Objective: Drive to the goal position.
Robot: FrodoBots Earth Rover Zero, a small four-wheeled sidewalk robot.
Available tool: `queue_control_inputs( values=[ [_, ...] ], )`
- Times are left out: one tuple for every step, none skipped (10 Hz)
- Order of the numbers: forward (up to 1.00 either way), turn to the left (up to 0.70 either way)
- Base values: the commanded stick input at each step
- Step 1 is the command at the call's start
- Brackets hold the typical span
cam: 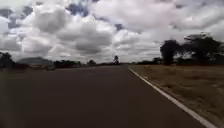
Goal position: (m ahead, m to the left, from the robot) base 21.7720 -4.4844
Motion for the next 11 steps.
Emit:
queue_control_inputs(
  values=[
    [0.81,0.0],
    [0.83,0.0],
    [0.85,0.0],
    [0.85,0.0],
    [0.85,0.0],
    [0.85,0.0],
    [0.85,0.0],
    [0.82,-0.06],
    [0.78,-0.19],
    [0.75,-0.32],
    [0.76,-0.25]
  ],
)
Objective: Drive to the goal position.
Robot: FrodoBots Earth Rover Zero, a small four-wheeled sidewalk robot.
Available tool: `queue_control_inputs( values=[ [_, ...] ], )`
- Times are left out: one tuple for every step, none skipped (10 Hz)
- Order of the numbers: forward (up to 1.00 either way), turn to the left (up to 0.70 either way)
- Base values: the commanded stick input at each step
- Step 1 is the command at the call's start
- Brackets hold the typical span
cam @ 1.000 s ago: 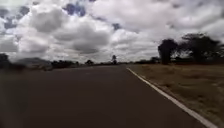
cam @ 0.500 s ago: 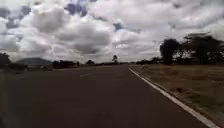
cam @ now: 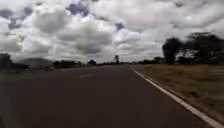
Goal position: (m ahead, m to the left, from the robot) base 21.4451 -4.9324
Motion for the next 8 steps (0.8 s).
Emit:
queue_control_inputs(
  values=[
    [0.78,-0.13],
    [0.8,-0.01],
    [0.82,0.0],
    [0.82,0.0],
    [0.82,0.0],
    [0.82,0.0],
    [0.82,-0.03],
    [0.82,-0.17]
  ],
)
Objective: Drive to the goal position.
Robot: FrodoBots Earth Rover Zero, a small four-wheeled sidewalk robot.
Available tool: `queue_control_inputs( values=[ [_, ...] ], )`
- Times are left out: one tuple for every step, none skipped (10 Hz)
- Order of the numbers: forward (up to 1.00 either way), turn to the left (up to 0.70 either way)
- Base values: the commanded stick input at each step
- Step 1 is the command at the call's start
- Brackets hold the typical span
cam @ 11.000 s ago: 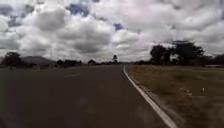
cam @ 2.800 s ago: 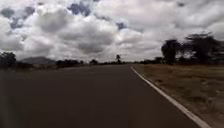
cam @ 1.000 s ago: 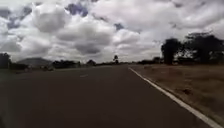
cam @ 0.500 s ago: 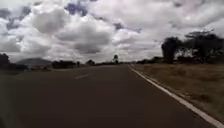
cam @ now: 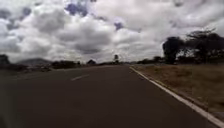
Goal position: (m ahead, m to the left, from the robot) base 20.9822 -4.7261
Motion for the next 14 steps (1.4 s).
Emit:
queue_control_inputs(
  values=[
    [0.82,-0.32],
    [0.82,-0.33],
    [0.82,-0.33],
    [0.82,-0.33],
    [0.82,-0.33],
    [0.82,-0.18],
    [0.82,0.0],
    [0.82,0.0],
    [0.82,0.0],
    [0.82,0.0],
    [0.82,0.0],
    [0.82,0.0],
    [0.83,0.0],
    [0.83,-0.05]
  ],
)
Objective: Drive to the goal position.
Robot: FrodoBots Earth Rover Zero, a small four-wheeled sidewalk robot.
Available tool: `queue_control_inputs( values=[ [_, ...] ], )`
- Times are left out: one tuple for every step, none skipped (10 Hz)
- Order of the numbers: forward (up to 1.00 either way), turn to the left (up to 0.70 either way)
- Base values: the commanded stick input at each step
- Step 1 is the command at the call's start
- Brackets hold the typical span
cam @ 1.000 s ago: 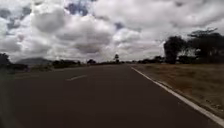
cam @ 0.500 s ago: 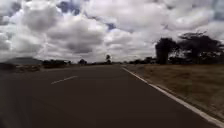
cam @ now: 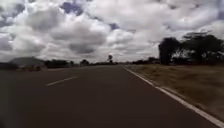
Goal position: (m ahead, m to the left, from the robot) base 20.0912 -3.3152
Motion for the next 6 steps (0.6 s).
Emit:
queue_control_inputs(
  values=[
    [0.84,-0.18],
    [0.84,-0.31],
    [0.84,-0.33],
    [0.84,-0.33],
    [0.84,-0.33],
    [0.84,0.0]
  ],
)
